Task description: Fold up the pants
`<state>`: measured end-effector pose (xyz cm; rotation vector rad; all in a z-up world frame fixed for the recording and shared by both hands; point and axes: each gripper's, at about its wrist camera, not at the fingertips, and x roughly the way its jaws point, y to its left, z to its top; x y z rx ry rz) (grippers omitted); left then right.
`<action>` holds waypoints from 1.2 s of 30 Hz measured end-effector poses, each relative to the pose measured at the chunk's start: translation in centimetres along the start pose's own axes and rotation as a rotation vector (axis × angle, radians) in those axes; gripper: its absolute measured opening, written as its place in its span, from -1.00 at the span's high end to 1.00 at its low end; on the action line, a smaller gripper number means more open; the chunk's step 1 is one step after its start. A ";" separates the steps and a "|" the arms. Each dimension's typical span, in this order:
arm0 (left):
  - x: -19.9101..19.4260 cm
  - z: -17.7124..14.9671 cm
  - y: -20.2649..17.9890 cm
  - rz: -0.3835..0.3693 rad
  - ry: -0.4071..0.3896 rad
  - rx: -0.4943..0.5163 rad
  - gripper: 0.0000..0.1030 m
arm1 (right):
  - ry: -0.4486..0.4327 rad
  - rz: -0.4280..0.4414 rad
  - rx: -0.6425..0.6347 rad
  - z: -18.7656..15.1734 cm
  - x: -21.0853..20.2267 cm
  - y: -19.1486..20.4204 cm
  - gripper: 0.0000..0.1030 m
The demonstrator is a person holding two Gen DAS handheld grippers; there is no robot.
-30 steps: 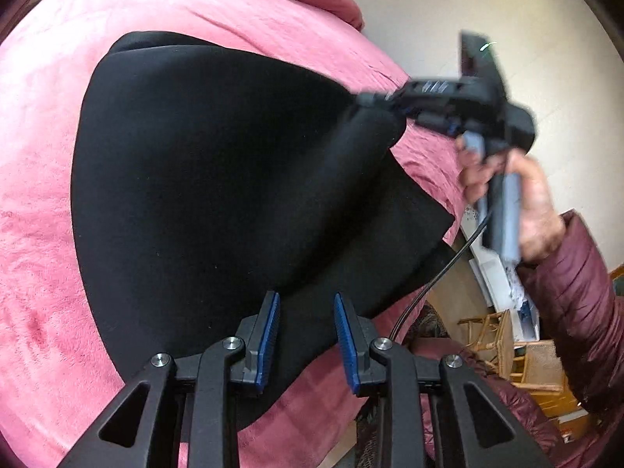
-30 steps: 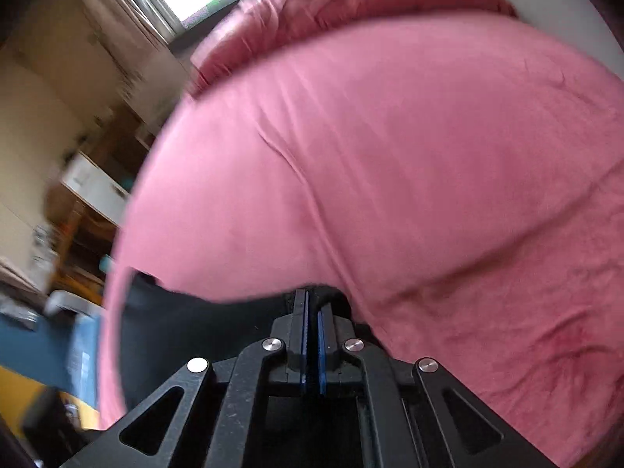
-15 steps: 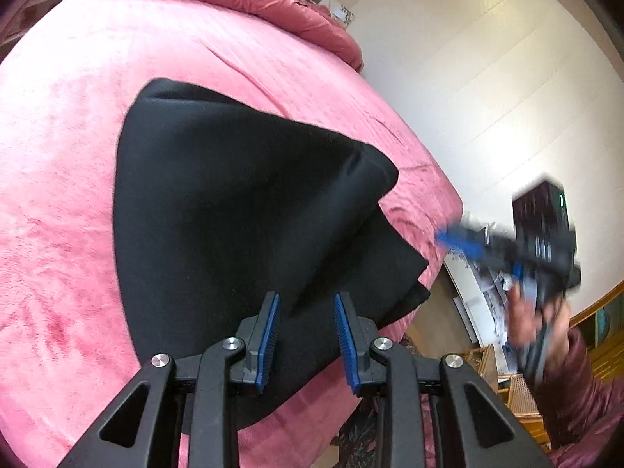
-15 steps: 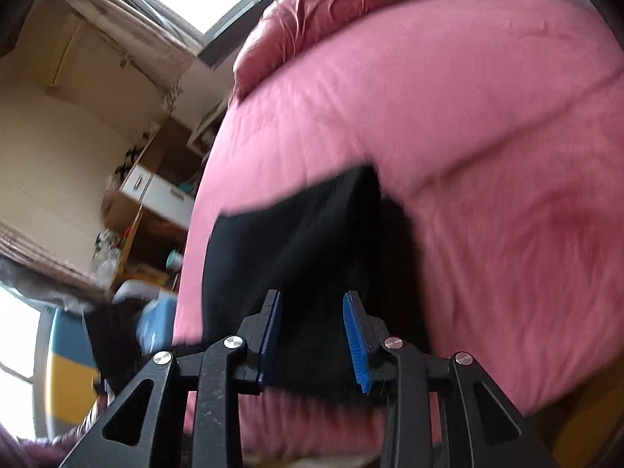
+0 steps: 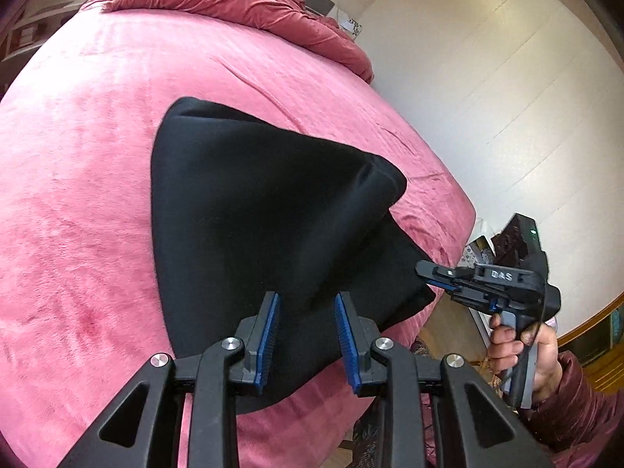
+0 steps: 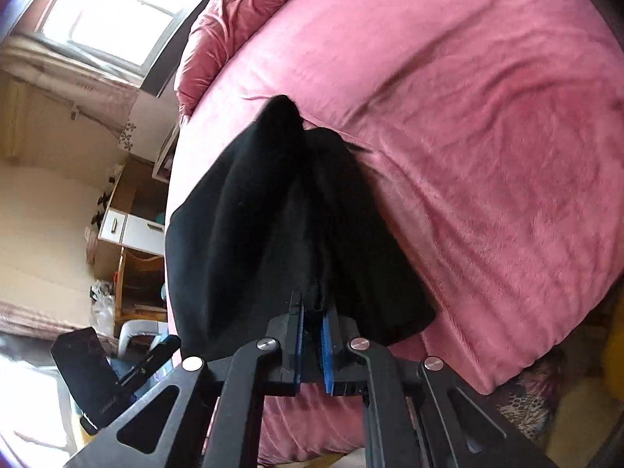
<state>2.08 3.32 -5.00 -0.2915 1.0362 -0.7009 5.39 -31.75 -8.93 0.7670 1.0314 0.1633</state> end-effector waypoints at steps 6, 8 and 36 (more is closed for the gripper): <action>-0.9 0.2 0.8 -0.002 -0.026 -0.011 0.42 | 0.045 -0.031 -0.127 -2.4 -3.0 0.9 0.86; -0.5 0.2 1.2 0.006 -0.004 -0.019 0.42 | 0.057 -0.067 -0.103 -2.6 -2.2 -0.4 0.86; 5.1 -0.5 -7.4 -0.087 0.107 0.310 0.39 | 0.017 -0.051 -0.114 11.6 3.0 1.7 0.03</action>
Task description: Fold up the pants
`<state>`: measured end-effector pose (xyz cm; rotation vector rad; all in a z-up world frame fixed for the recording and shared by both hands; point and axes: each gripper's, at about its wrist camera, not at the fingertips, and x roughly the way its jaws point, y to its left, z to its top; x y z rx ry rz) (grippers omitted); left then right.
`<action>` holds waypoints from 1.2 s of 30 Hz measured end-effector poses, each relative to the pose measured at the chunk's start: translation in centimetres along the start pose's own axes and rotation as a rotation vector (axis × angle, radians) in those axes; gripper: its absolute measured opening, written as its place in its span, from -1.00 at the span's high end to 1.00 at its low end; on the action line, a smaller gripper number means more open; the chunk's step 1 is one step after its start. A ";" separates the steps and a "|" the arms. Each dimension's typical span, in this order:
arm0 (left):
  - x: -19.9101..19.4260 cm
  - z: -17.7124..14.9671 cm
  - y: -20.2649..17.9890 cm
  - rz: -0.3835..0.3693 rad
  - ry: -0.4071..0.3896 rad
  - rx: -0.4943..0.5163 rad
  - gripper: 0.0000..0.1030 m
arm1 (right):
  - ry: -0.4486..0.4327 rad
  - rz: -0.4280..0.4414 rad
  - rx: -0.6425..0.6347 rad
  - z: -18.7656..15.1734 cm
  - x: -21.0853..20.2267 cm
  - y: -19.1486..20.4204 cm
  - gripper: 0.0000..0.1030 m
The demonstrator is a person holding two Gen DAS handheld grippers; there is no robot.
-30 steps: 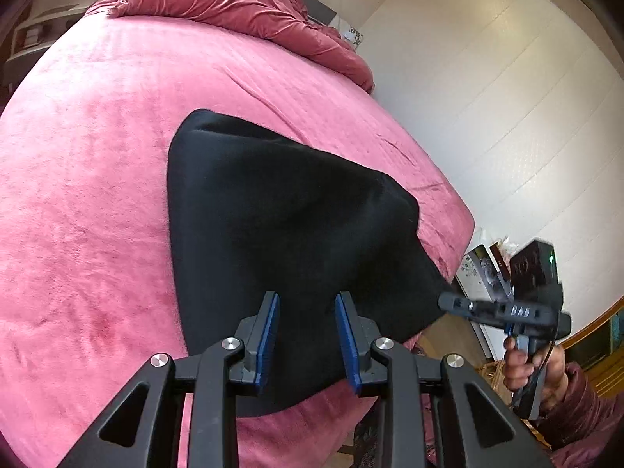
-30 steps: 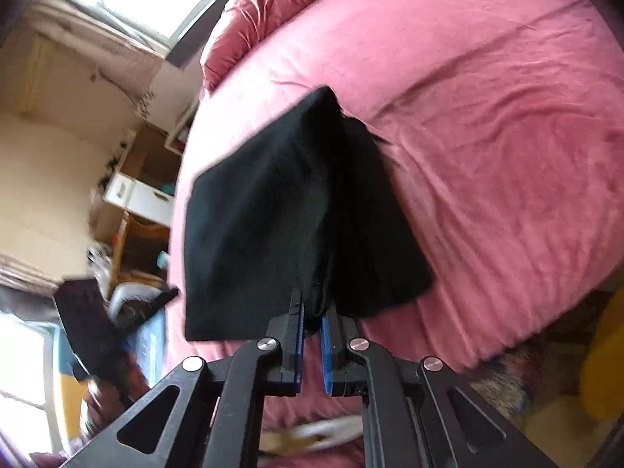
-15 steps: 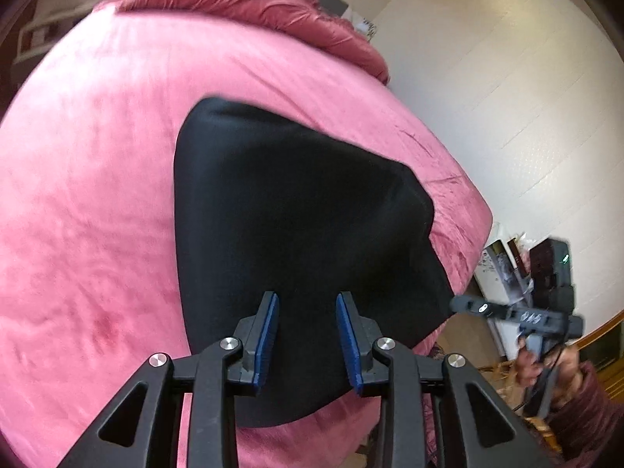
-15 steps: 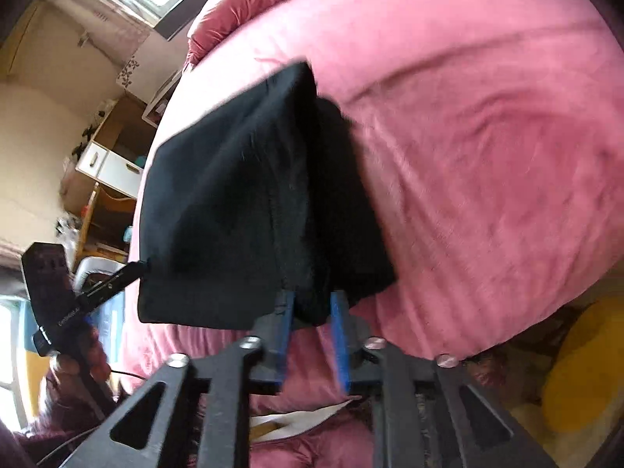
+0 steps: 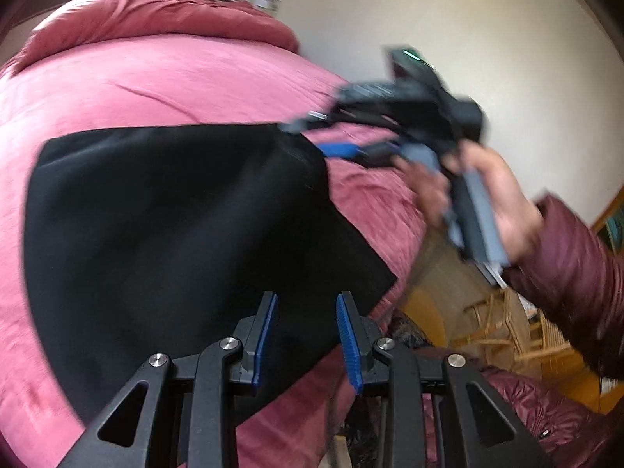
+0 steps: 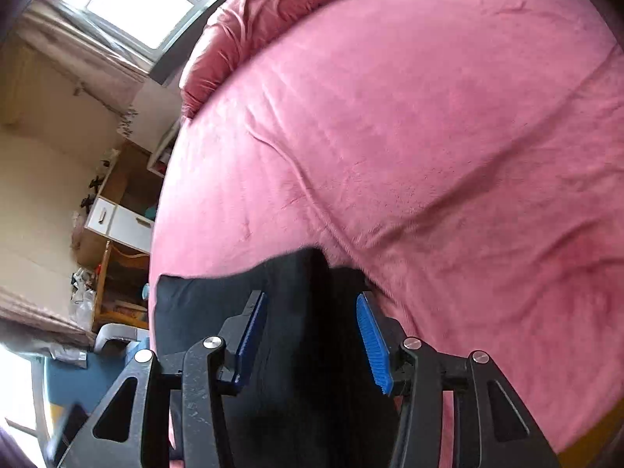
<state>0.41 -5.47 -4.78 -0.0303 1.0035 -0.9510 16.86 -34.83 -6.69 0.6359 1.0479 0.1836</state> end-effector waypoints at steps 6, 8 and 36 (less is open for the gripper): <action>4.1 -0.6 -1.1 -0.048 0.133 0.035 0.39 | 0.024 -0.029 -0.176 1.5 2.0 3.2 0.93; 5.5 -0.9 -1.3 -0.048 0.165 0.034 0.40 | 0.010 -0.056 -0.233 2.1 2.2 4.2 0.94; -7.6 4.2 17.5 0.138 -0.128 -0.477 -0.22 | -0.017 -0.147 -0.468 -5.0 -1.6 10.2 -0.06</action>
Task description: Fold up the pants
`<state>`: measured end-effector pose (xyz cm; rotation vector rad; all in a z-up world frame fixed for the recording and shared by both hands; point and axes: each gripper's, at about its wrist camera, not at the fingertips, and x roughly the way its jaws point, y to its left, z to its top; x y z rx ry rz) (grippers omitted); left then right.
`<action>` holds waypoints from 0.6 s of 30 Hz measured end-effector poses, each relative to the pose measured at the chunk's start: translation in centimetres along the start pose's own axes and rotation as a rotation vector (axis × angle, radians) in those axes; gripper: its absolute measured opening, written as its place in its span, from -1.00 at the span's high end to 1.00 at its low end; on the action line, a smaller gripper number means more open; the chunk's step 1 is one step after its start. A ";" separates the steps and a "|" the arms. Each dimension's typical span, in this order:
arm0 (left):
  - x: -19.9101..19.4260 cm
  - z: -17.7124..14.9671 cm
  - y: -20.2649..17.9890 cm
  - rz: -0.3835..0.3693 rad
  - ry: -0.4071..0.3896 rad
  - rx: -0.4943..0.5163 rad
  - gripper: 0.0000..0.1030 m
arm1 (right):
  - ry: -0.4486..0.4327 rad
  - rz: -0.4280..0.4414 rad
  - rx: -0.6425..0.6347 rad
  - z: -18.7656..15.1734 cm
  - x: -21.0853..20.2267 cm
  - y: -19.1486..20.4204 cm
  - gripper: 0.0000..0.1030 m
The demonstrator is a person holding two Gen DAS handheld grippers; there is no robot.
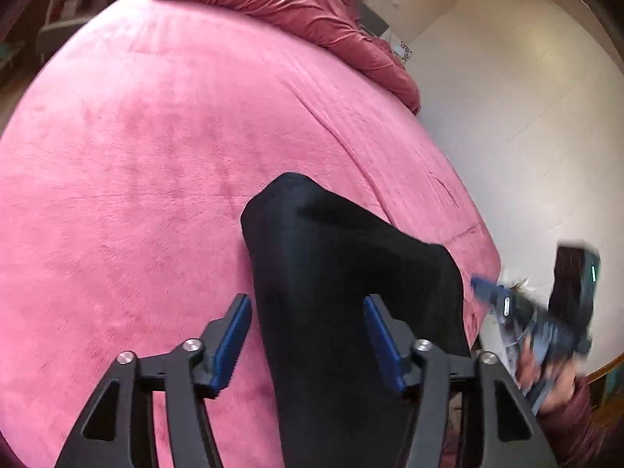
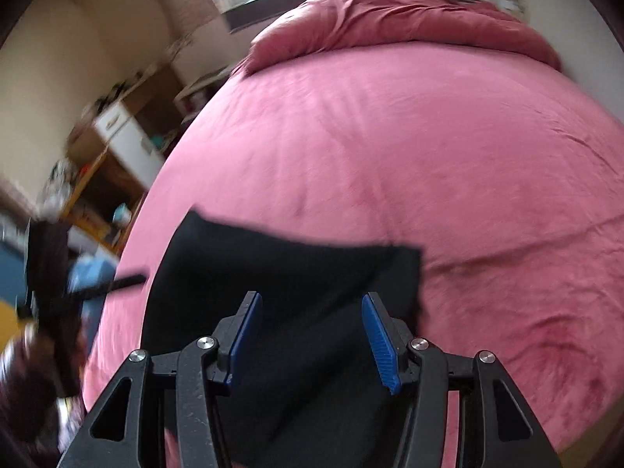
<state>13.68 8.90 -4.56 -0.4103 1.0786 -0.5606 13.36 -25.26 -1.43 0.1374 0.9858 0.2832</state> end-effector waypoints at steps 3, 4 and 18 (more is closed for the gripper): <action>2.1 1.4 0.6 -0.016 0.054 -0.054 -0.25 | 0.043 -0.005 -0.048 -1.5 0.9 1.3 -0.06; 3.0 1.6 0.6 -0.018 0.074 -0.065 -0.25 | 0.055 -0.014 -0.050 -1.9 1.4 1.3 -0.06; 6.3 -0.1 -6.9 0.294 -0.010 0.167 0.09 | 0.129 -0.155 0.006 -3.8 4.4 -2.3 -0.01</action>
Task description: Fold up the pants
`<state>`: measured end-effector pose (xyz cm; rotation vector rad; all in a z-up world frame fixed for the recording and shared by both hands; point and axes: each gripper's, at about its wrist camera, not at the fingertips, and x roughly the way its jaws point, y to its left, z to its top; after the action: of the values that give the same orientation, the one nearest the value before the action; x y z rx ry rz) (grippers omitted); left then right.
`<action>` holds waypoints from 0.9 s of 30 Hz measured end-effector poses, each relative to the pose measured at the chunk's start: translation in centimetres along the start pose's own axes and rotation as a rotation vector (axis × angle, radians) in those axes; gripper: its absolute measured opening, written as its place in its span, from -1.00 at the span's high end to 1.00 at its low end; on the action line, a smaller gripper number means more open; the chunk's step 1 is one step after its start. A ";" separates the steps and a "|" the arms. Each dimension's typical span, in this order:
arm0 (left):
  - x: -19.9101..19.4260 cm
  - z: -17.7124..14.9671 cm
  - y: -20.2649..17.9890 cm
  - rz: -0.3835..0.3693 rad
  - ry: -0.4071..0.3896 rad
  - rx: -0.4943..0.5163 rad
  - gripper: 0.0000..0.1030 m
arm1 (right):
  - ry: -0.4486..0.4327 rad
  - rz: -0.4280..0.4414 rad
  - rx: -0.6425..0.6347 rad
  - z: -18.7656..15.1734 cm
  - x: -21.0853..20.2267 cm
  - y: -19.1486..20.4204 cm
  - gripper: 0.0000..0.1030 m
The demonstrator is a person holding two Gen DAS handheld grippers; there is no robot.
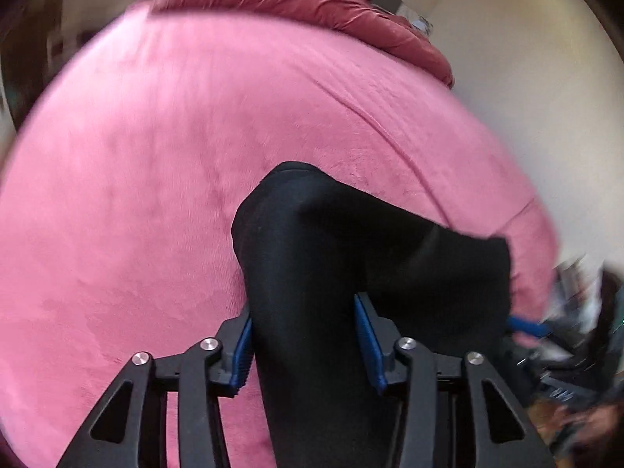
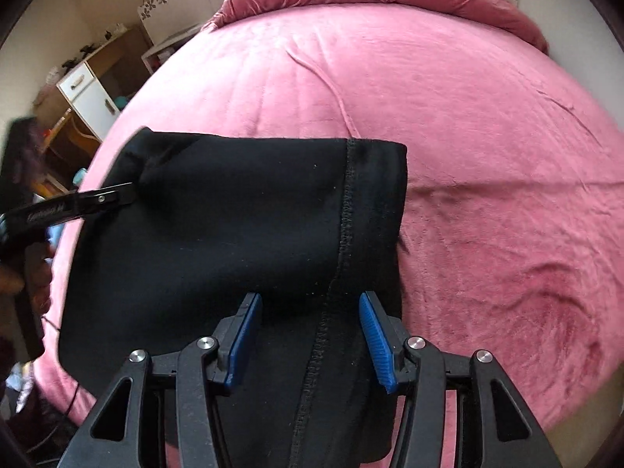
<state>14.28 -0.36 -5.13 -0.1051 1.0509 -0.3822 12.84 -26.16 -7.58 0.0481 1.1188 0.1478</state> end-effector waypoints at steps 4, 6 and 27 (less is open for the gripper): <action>0.4 -0.7 -1.5 0.092 -0.028 0.052 0.10 | -0.001 -0.008 0.014 -0.1 0.9 -0.7 -0.04; 0.5 -1.3 -1.3 0.119 -0.035 0.077 0.10 | -0.010 0.005 0.026 -0.5 1.1 -1.0 -0.05; -1.9 -1.8 -1.3 0.163 -0.078 0.037 -0.09 | -0.025 0.006 0.068 -1.1 -0.3 -1.3 -0.30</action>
<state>11.53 -0.74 -4.12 -0.0009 0.9679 -0.2482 11.88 -27.49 -7.96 0.1140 1.0985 0.1141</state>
